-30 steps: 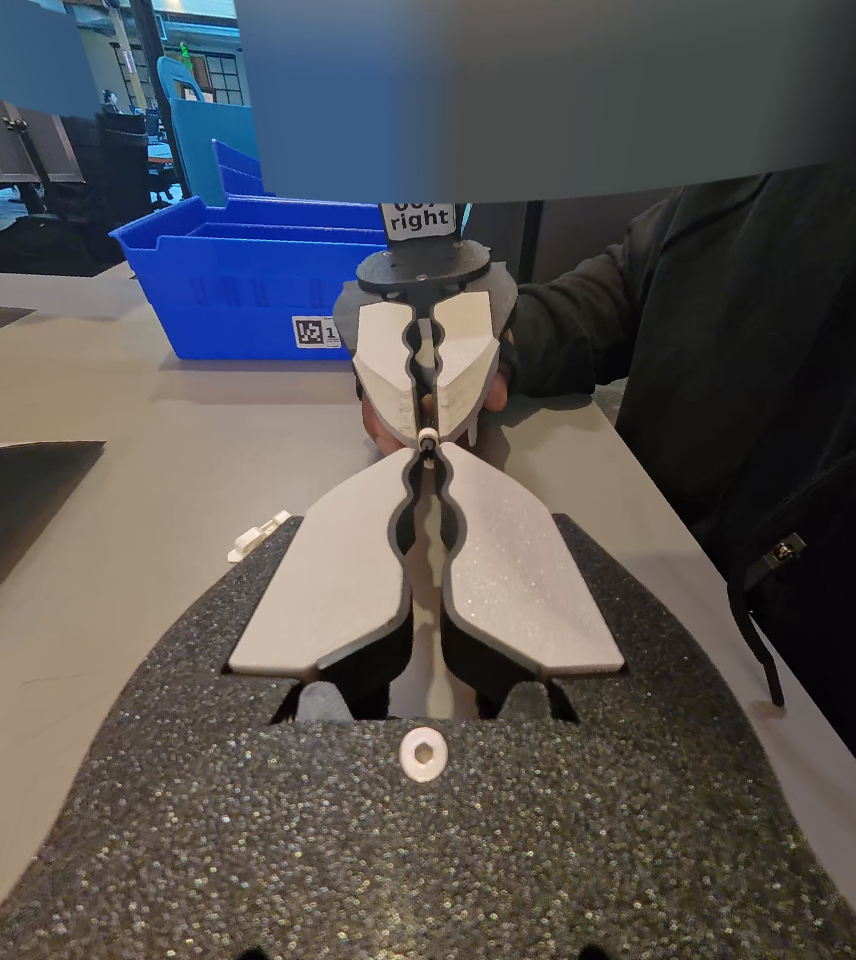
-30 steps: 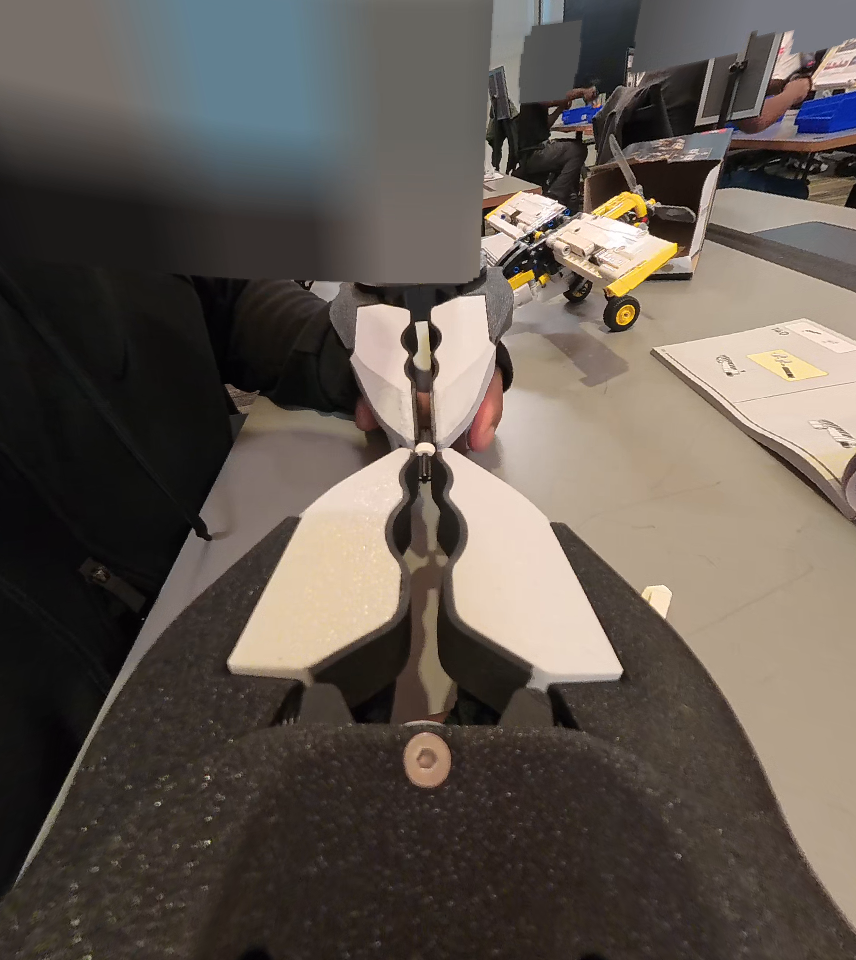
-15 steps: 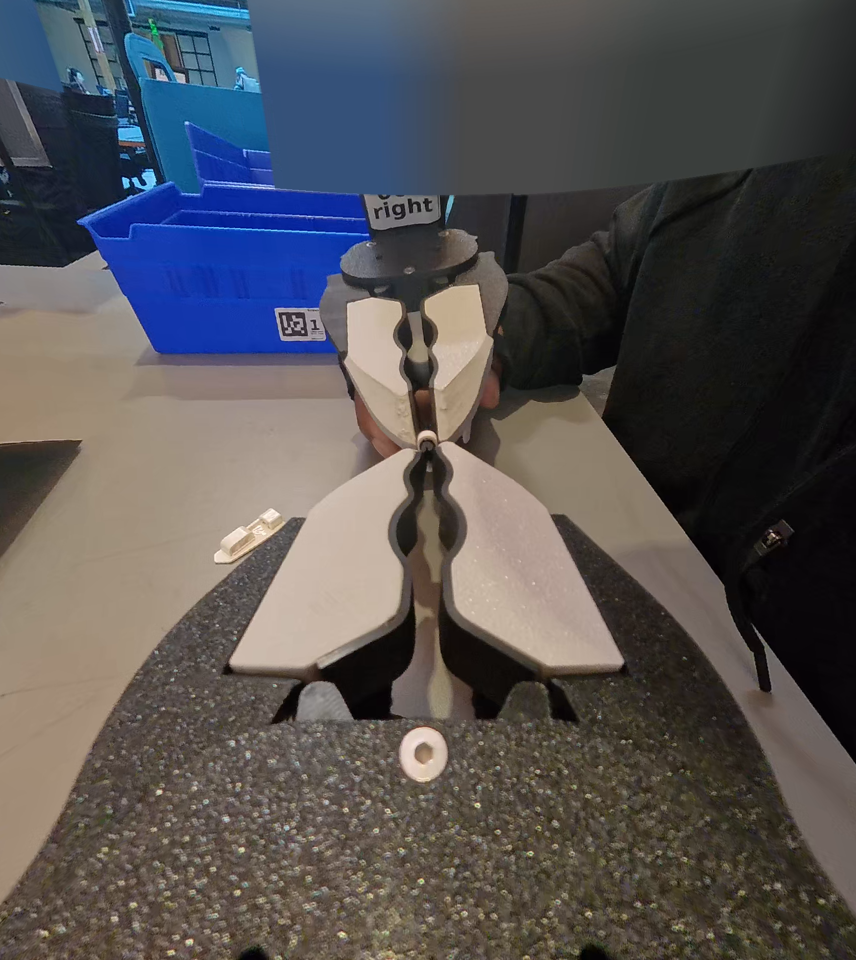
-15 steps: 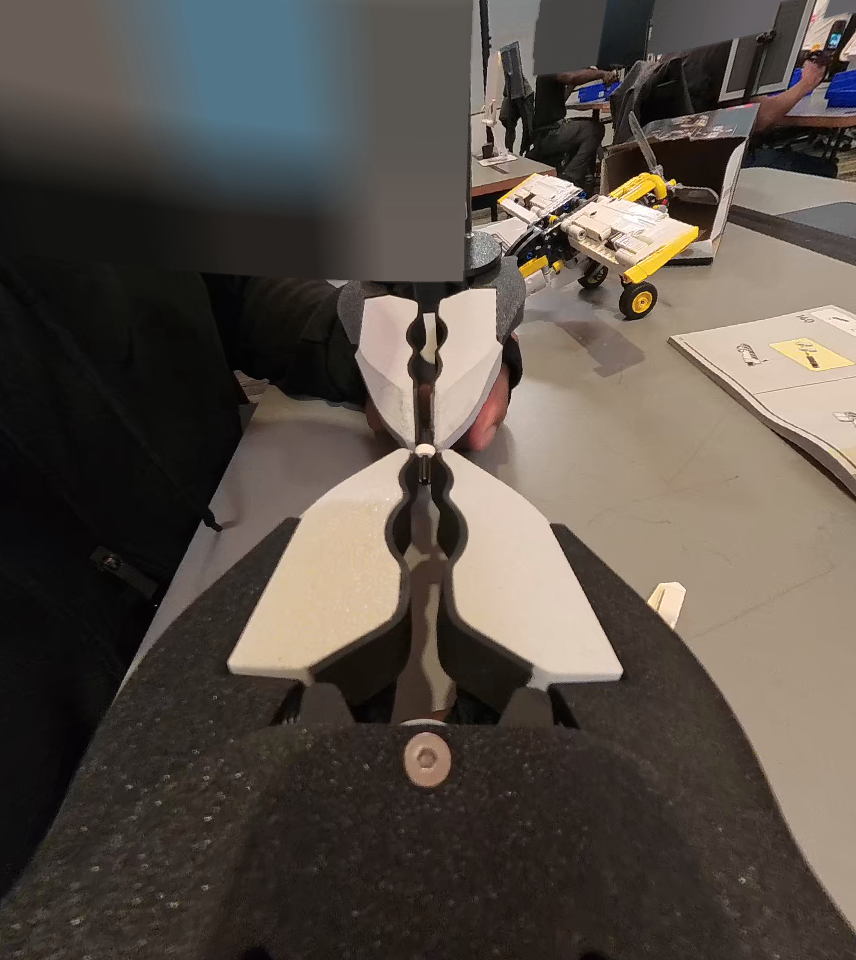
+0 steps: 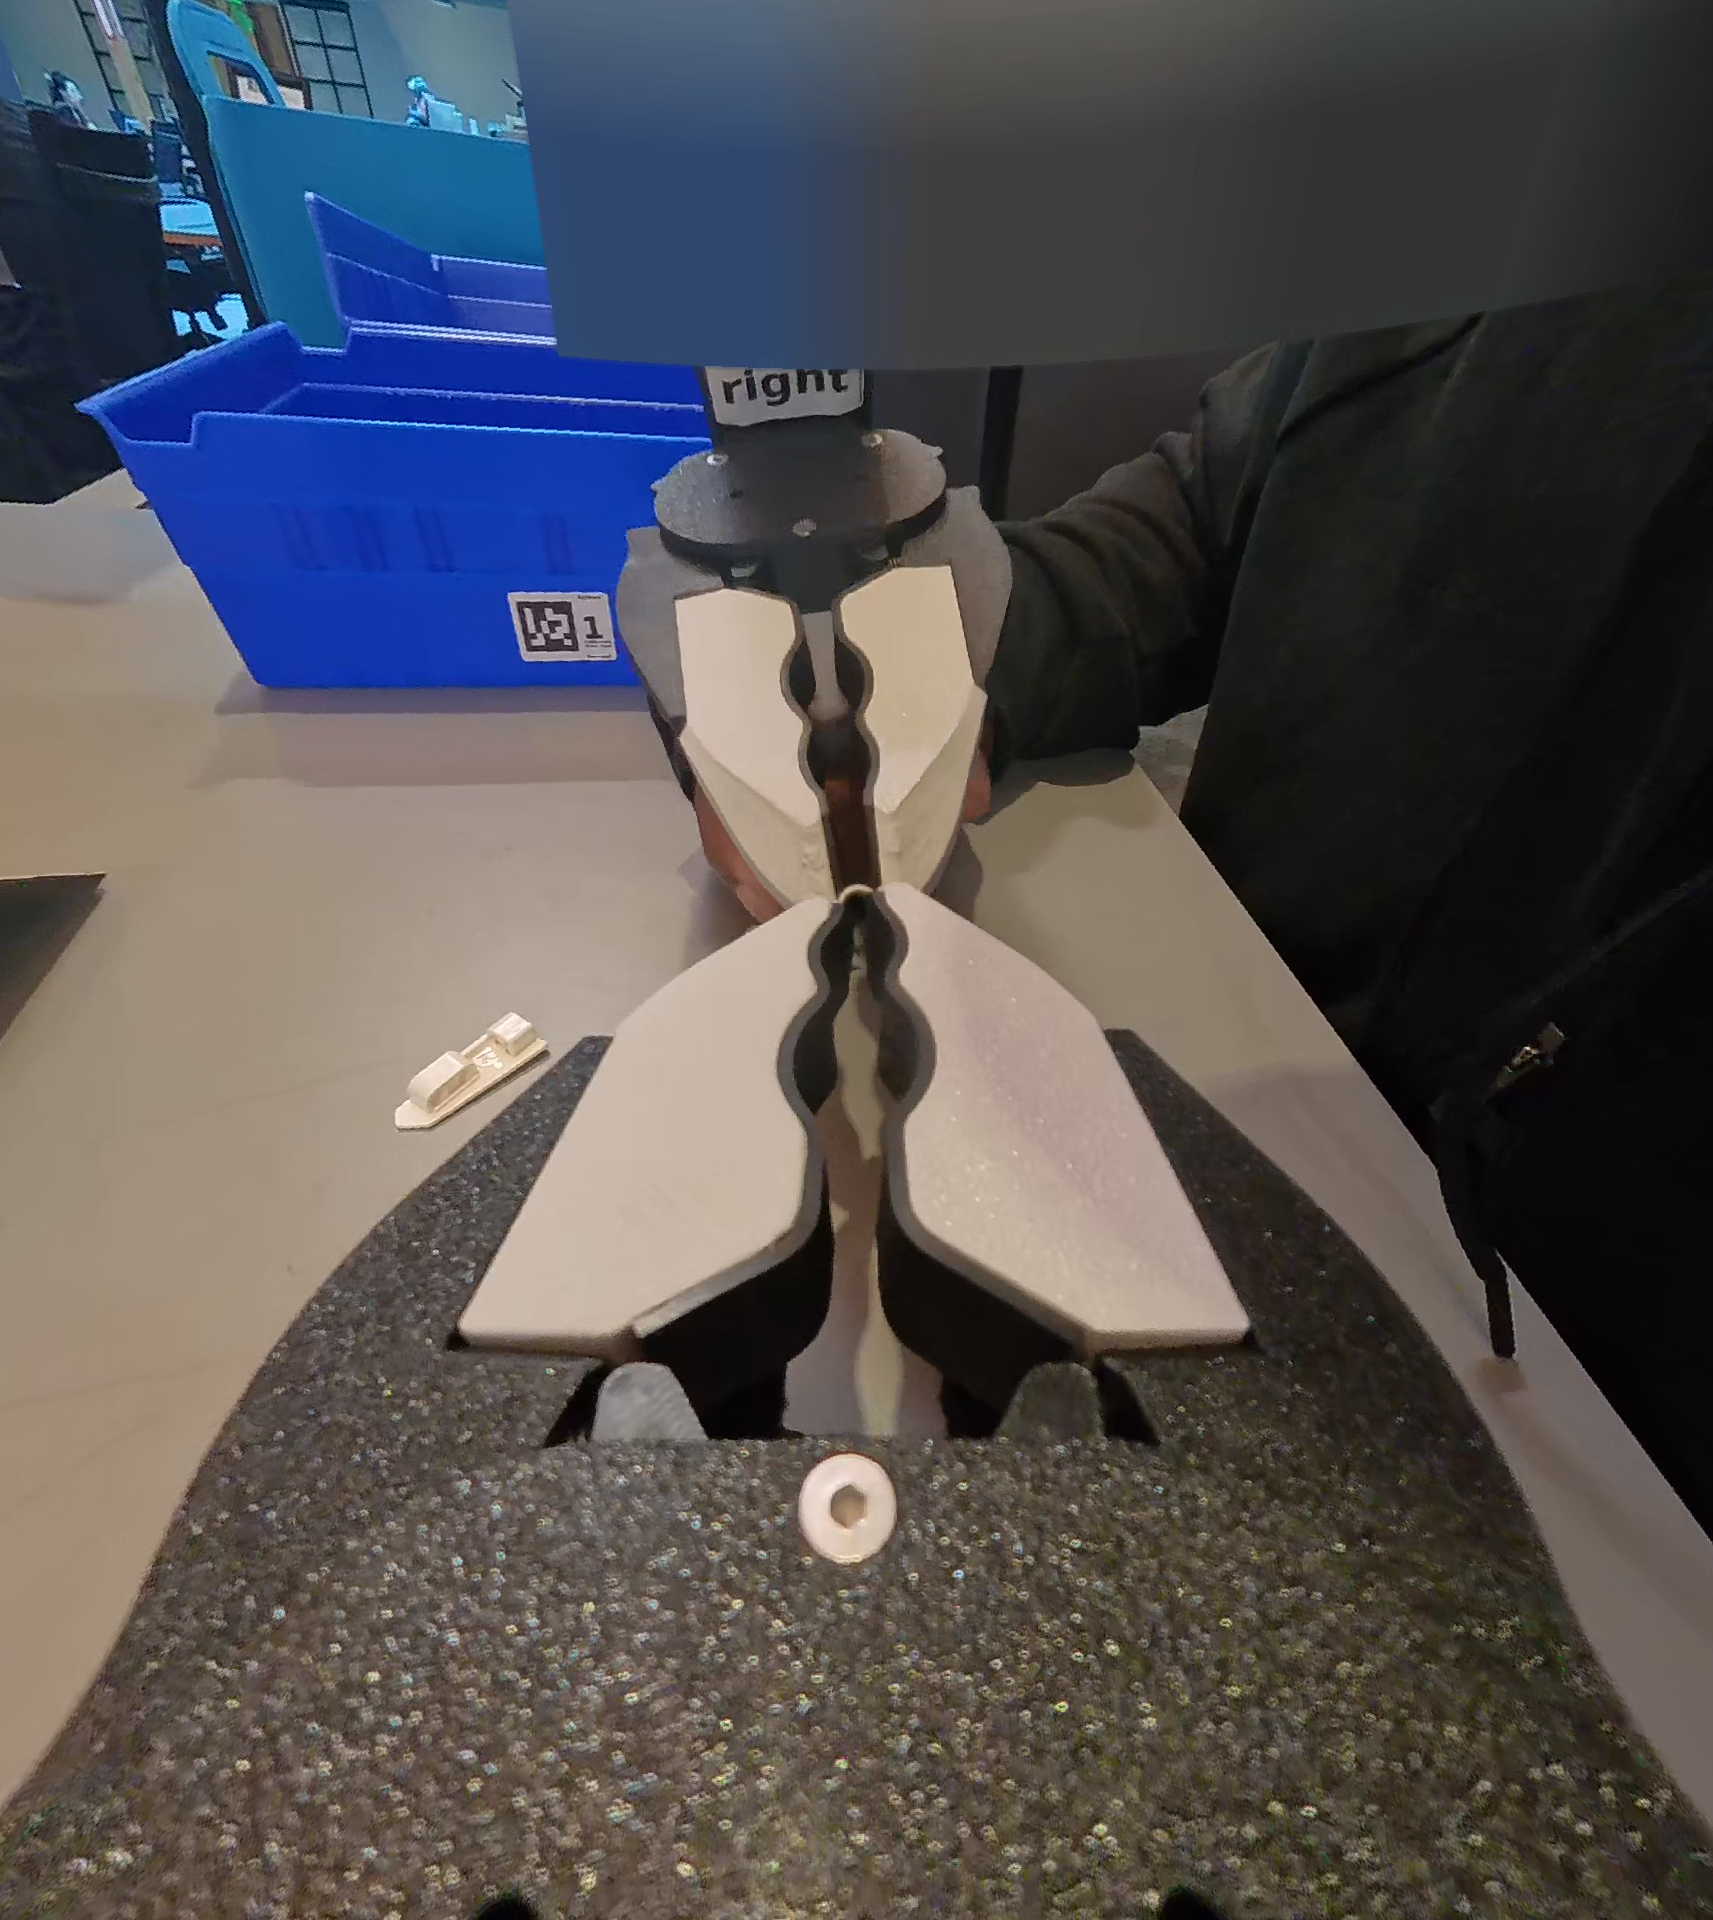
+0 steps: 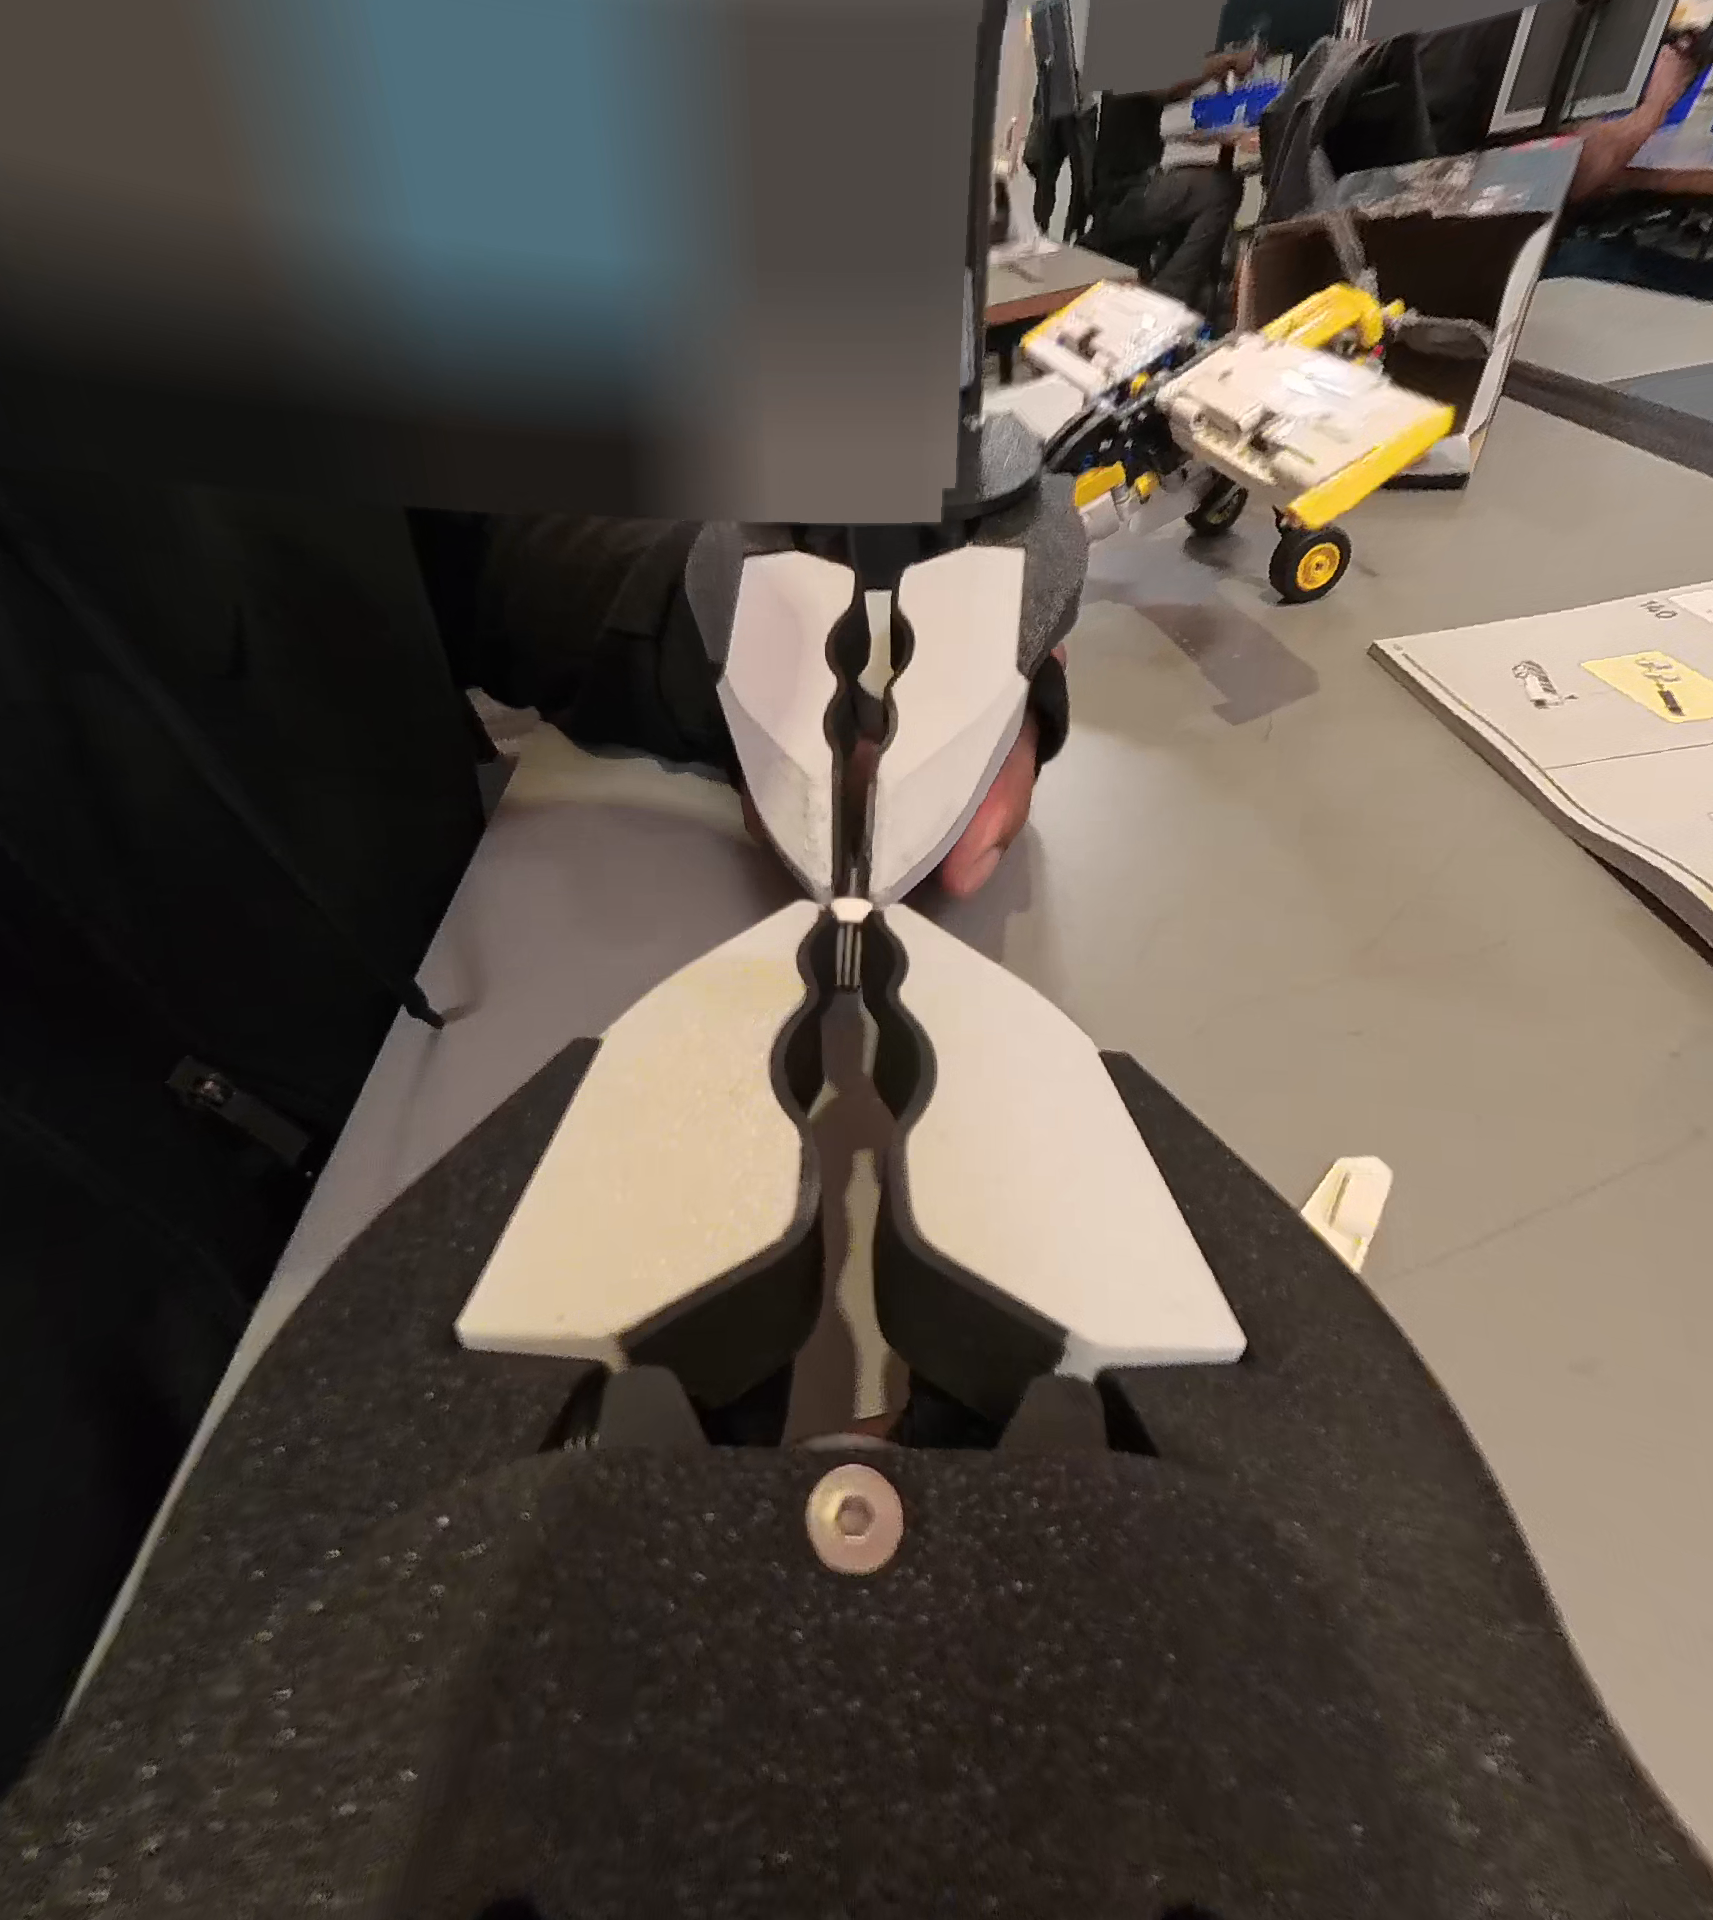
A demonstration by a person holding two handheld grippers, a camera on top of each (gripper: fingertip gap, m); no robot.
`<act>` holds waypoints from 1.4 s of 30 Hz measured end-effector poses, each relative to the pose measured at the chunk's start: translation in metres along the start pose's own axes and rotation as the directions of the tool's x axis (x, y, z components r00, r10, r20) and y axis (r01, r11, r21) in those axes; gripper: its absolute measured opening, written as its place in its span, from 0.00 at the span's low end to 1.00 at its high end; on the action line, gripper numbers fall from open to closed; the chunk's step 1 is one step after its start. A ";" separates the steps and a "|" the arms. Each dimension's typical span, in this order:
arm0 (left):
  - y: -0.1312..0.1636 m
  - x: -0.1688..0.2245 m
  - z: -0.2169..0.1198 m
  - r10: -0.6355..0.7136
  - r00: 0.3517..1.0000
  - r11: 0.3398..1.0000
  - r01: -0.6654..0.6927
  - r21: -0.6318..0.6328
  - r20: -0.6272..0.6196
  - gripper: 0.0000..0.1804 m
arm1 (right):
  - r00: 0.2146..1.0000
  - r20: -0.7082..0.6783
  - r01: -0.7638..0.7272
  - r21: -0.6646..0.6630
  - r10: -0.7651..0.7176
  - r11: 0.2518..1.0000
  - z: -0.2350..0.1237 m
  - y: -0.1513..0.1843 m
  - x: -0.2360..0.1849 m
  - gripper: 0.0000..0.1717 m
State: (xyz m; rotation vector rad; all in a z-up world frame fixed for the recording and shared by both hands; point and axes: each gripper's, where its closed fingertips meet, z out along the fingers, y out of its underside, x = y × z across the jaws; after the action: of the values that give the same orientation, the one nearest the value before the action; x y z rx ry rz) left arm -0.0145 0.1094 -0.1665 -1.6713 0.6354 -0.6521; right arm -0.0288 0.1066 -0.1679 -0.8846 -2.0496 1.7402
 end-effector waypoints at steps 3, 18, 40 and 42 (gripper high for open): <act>0.000 0.000 0.002 0.007 1.000 1.000 -0.007 -0.005 0.009 0.01 | 0.999 -0.018 0.027 -0.052 -0.028 0.998 0.005 0.006 -0.001 0.02; -0.002 -0.004 -0.003 0.005 0.999 1.000 -0.006 0.018 0.037 0.01 | 0.999 -0.047 0.009 -0.019 -0.010 1.000 0.002 0.002 0.003 0.02; 0.002 -0.004 -0.007 0.029 0.998 1.000 -0.028 -0.009 0.056 0.08 | 0.997 -0.070 0.014 -0.012 -0.015 1.000 -0.001 0.002 0.009 0.02; 0.002 -0.005 -0.005 0.026 0.998 1.000 -0.025 -0.011 0.061 0.08 | 0.998 -0.068 0.015 -0.015 -0.016 1.000 0.000 0.002 0.008 0.02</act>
State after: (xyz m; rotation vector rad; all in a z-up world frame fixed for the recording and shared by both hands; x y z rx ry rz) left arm -0.0219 0.1090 -0.1678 -1.6837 0.6165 -0.5782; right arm -0.0343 0.1122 -0.1714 -0.9171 -2.0228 1.6655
